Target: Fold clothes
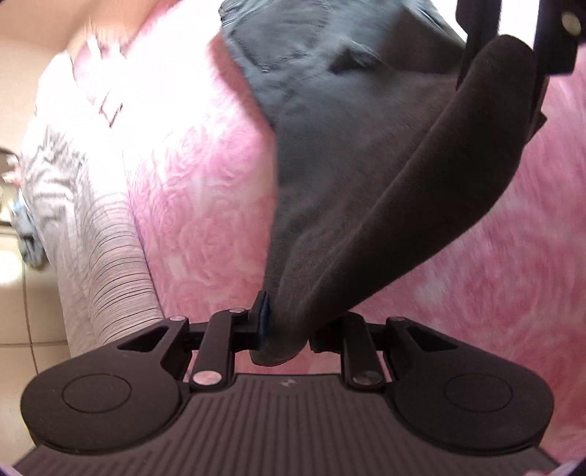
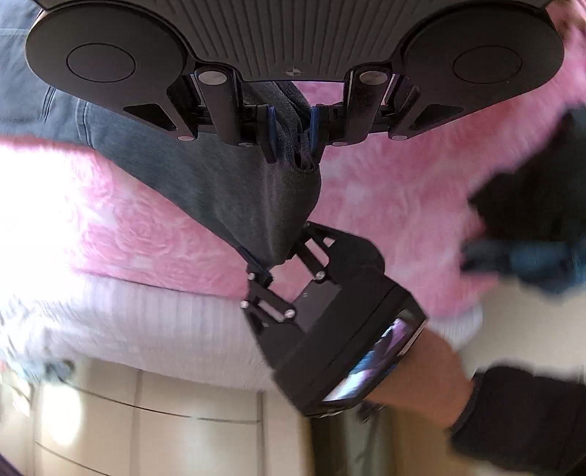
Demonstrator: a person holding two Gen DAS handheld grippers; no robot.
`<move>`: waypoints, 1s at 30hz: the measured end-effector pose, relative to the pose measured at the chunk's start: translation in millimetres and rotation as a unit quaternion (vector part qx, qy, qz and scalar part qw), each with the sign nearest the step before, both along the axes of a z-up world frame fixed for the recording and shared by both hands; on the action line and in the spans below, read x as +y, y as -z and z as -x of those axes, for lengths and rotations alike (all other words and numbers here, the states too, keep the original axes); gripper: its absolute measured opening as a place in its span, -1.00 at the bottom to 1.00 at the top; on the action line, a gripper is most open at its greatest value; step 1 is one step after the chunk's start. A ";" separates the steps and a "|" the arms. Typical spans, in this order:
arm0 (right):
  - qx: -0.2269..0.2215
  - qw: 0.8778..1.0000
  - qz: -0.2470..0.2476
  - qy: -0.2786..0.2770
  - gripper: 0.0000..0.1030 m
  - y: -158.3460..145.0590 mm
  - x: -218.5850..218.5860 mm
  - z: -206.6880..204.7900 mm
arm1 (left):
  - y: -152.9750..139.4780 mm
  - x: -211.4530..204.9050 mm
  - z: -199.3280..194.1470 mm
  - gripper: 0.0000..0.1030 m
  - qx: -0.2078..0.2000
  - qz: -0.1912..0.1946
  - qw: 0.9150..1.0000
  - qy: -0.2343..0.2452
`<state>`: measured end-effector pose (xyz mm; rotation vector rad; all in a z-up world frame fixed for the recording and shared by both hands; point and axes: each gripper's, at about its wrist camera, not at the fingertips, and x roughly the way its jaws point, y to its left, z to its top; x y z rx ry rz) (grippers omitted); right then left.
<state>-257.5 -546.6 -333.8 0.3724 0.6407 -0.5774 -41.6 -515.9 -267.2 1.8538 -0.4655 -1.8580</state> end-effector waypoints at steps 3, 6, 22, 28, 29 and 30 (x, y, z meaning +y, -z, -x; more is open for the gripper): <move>-0.054 0.998 -0.014 0.026 -0.69 -24.4 -27.7 54.5 | -35.4 -22.7 37.9 -0.65 -0.016 -0.014 1.000 -0.015; -0.100 0.992 -0.030 0.066 -0.69 -50.3 -60.2 121.9 | -74.1 -61.1 93.7 -0.56 -0.013 -0.020 0.999 -0.021; -0.262 0.794 -0.295 0.462 -0.72 82.5 -190.4 438.6 | -11.1 -212.4 304.7 0.09 0.089 -0.054 0.994 -0.038; -0.290 0.778 -0.315 0.459 -0.43 86.0 -197.4 452.1 | 25.5 -210.4 311.3 0.08 0.107 -0.099 0.987 -0.065; -0.291 0.775 -0.317 0.463 -0.42 87.3 -197.9 448.9 | 28.7 -211.3 311.1 0.08 0.108 -0.101 0.987 -0.070; -0.287 0.774 -0.318 0.467 -0.43 87.0 -199.2 447.2 | 31.9 -212.5 311.0 0.06 0.109 -0.102 0.986 -0.076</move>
